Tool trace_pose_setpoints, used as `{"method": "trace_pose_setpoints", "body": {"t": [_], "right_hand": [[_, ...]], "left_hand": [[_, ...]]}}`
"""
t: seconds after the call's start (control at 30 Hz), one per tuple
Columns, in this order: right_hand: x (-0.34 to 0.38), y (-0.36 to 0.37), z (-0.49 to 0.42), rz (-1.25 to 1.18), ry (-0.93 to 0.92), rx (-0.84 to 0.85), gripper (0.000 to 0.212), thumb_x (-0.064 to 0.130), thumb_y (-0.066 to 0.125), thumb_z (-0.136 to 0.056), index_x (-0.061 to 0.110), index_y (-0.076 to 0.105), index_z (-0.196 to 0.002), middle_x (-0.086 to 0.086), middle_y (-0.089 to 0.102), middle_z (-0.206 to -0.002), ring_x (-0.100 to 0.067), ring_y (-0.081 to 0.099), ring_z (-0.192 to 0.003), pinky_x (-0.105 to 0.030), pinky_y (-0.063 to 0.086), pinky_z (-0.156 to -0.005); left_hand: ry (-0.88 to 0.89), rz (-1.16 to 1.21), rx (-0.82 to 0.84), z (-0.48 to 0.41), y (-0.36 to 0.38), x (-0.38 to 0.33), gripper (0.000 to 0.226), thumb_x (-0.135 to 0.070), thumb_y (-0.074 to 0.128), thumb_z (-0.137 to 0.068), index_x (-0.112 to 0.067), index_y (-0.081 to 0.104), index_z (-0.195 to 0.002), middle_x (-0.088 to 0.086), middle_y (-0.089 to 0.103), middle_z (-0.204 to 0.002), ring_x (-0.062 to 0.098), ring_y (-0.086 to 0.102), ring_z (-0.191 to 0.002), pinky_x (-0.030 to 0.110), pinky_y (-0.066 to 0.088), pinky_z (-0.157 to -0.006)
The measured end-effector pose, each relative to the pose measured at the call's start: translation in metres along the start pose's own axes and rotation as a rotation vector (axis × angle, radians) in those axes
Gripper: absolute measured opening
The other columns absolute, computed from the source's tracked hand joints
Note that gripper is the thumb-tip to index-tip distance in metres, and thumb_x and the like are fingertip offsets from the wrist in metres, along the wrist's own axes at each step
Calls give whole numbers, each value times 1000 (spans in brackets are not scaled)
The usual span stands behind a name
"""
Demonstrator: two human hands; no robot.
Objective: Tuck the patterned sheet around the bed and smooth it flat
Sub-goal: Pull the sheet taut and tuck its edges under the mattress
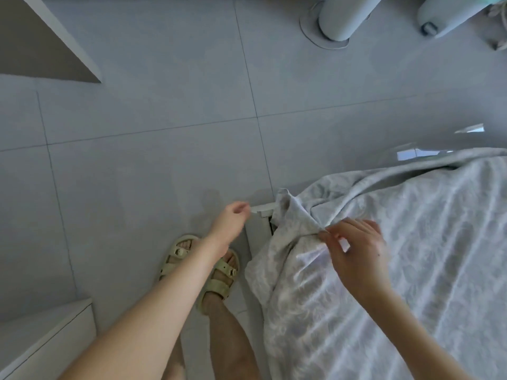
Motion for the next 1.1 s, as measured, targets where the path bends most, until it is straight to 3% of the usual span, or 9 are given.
{"method": "trace_pose_setpoints", "body": {"t": [0.07,0.2,0.37,0.53,0.67,0.8,0.87,0.97,1.1], "right_hand": [[-10,-20,4,-111,75,51,13,21,63,-80,25,62,-68,17,57,-63,-3,52,-72,-25,39,-73],[-18,-27,6,-246,260,131,18,16,72,-81,23,65,-67,14,62,-82,0,56,-79,-14,39,-72],[-26,-23,-3,-420,493,262,17,13,75,-78,22,68,-66,8,64,-69,-9,60,-76,-7,42,-70],[-18,-33,-13,-358,465,276,16,16,75,-78,23,67,-66,10,62,-68,-7,58,-71,-15,43,-60],[-10,-42,-18,-335,429,165,11,16,75,-78,17,70,-69,9,64,-70,-7,57,-73,-12,41,-59],[2,-34,-31,-242,340,71,8,13,74,-79,14,71,-72,9,63,-69,-7,57,-70,-15,43,-66],[3,-23,-32,-161,320,99,5,18,71,-82,15,72,-78,9,63,-72,-9,58,-71,-23,45,-66],[-3,-6,-26,-34,334,159,15,25,66,-87,16,72,-97,5,68,-83,-15,61,-79,-30,48,-73],[-8,5,-15,61,352,131,20,25,66,-87,12,72,-101,-1,71,-88,-24,65,-84,-37,49,-79]], "left_hand": [[94,-67,164,-2,27,-9,37,-26,51,-96,-18,51,-132,0,54,-134,14,50,-121,24,40,-98],[71,-63,428,4,62,-22,41,-39,56,-91,-27,50,-129,-7,61,-116,3,59,-98,12,48,-71],[212,-323,199,-14,54,-25,18,-31,62,-88,-15,67,-96,8,69,-93,28,64,-87,46,53,-83],[395,-307,-162,3,9,-96,11,-9,55,-90,-7,65,-85,13,70,-84,28,64,-79,31,45,-70],[900,-574,-292,79,-41,-186,8,-10,59,-88,-8,65,-85,-4,63,-76,16,58,-72,11,34,-60],[1343,-834,-326,130,-34,-215,10,-8,61,-83,0,64,-80,11,65,-75,19,49,-77,24,33,-68],[1291,-930,-358,105,-37,-210,6,-3,59,-82,1,63,-84,16,66,-82,29,55,-82,34,38,-74],[789,-1151,-447,41,-61,-183,32,-2,58,-83,-6,57,-115,24,59,-104,45,53,-97,50,42,-81],[302,-977,-352,-7,-67,-113,39,-18,52,-93,-9,47,-130,21,55,-124,41,50,-115,46,41,-93]]}}
Point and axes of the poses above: each hand's wrist, its own z-axis away from the middle knuckle, its own y-axis out of the palm, x = y × z, the point moved 4 cm from there along -z, towards the middle knuckle
